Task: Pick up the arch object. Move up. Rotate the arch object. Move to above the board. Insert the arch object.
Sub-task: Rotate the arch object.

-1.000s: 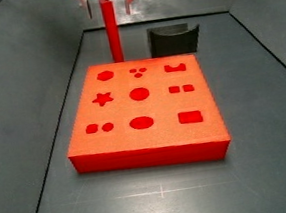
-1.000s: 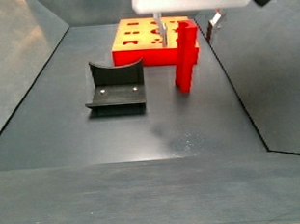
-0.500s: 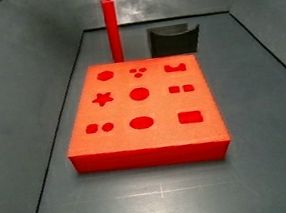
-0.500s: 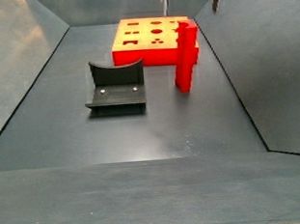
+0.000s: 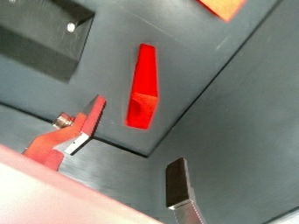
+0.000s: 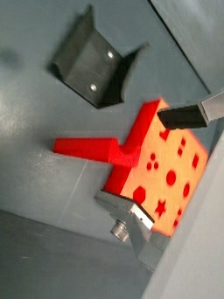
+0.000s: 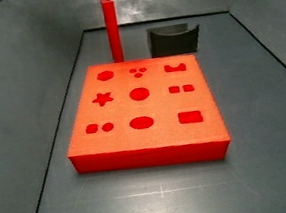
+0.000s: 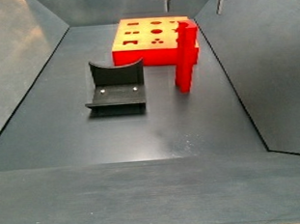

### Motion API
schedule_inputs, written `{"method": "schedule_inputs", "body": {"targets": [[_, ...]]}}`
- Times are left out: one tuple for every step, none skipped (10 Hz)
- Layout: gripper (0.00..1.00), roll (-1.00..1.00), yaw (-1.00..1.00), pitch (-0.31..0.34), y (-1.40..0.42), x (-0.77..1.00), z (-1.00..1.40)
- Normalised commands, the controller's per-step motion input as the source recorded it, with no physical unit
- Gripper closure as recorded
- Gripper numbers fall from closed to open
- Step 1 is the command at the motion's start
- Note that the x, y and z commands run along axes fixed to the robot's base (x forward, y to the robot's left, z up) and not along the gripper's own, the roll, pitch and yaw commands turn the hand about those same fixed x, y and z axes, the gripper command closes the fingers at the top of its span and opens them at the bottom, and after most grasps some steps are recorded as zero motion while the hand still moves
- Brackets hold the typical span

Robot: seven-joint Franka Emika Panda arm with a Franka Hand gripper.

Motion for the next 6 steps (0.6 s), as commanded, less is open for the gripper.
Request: {"method": "schedule_inputs", "body": {"targets": [[0.00, 0.01, -1.00, 0.007, 0.03, 0.04, -0.03], [0.00, 0.01, -1.00, 0.007, 0.03, 0.04, -0.03], [0.00, 0.01, -1.00, 0.007, 0.03, 0.04, -0.03], [0.00, 0.01, -1.00, 0.007, 0.03, 0.04, -0.03], [0.00, 0.01, -1.00, 0.008, 0.03, 0.04, -0.03], [0.00, 0.01, -1.00, 0.008, 0.03, 0.04, -0.03]]}}
